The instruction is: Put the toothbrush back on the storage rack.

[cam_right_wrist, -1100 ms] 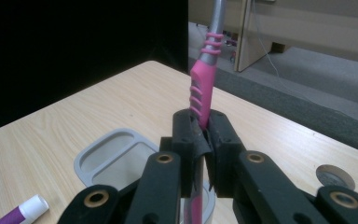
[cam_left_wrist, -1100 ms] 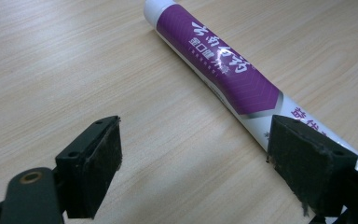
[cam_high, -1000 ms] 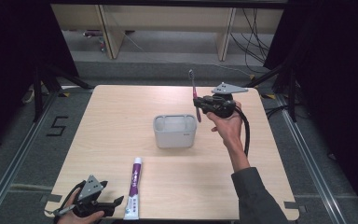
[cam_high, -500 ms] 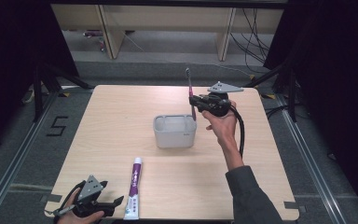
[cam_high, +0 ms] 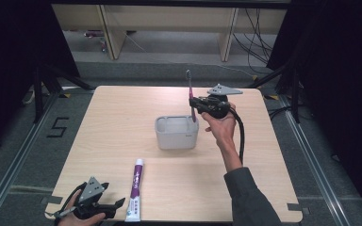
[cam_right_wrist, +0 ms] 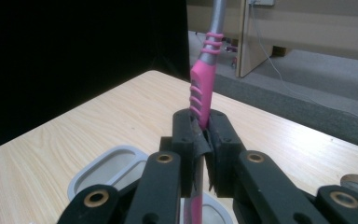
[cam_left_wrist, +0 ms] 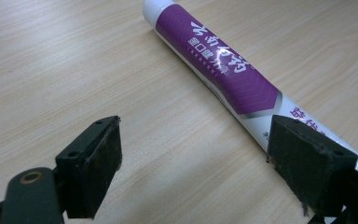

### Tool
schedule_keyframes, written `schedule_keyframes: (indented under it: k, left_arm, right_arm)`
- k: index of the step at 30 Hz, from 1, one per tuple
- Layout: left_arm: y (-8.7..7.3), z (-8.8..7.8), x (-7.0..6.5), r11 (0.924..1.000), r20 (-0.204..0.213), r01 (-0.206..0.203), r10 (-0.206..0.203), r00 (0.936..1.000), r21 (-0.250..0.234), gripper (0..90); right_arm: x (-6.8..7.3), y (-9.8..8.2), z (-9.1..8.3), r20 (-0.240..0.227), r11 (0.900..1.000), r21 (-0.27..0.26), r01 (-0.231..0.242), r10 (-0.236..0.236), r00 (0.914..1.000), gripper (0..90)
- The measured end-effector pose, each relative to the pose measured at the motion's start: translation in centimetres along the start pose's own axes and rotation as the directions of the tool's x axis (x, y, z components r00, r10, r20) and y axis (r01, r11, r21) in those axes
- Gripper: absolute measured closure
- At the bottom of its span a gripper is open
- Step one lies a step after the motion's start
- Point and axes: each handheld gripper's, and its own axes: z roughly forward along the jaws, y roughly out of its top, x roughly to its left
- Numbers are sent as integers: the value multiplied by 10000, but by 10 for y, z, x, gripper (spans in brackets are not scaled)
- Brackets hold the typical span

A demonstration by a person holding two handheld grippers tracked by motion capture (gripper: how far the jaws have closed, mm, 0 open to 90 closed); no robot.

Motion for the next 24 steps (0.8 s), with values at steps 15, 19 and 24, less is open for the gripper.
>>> schedule_keyframes:
  k: [15, 19, 24]
  left_arm:
    - [-1, 2, 0, 9999, 30, 0, 0, 10000, -132, 173]
    - [-1, 1, 0, 9999, 22, -19, 19, 10000, -104, 173]
    - [-1, 1, 0, 9999, 42, -26, 26, 10000, -128, 173]
  right_arm:
    - [-3, -18, 11, 107, 9982, 114, -588, 587, 9982, 833]
    - [-5, -24, 14, 196, 9989, -10, -460, 460, 9987, 833]
    - [-4, -28, 16, 378, 9970, 142, -766, 761, 9964, 832]
